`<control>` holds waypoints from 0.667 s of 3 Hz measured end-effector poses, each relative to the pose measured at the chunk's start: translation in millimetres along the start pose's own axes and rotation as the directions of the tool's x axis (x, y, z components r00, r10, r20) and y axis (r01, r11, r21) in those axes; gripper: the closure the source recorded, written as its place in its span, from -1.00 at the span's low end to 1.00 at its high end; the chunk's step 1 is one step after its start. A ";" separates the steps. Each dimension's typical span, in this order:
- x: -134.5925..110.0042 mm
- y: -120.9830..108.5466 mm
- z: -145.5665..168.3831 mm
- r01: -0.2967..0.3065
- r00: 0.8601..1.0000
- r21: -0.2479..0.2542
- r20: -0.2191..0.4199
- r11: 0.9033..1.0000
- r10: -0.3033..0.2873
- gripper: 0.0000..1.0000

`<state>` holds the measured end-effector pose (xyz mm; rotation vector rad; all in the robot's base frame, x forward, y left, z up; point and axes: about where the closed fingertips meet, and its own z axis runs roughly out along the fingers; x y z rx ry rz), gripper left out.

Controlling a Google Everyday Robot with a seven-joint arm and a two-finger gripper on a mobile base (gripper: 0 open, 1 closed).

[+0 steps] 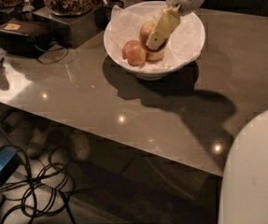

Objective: Pick apple from white bowl

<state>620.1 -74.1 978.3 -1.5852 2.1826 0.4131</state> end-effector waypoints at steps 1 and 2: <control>-12.6 23.0 -23.5 0.080 0.996 0.014 0.029 0.997 -0.081 1.00; -17.1 19.7 -22.4 0.081 0.996 0.028 0.041 0.996 -0.082 1.00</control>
Offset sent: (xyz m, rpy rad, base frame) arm -0.0196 0.0060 0.0237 0.0112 -0.0512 0.0578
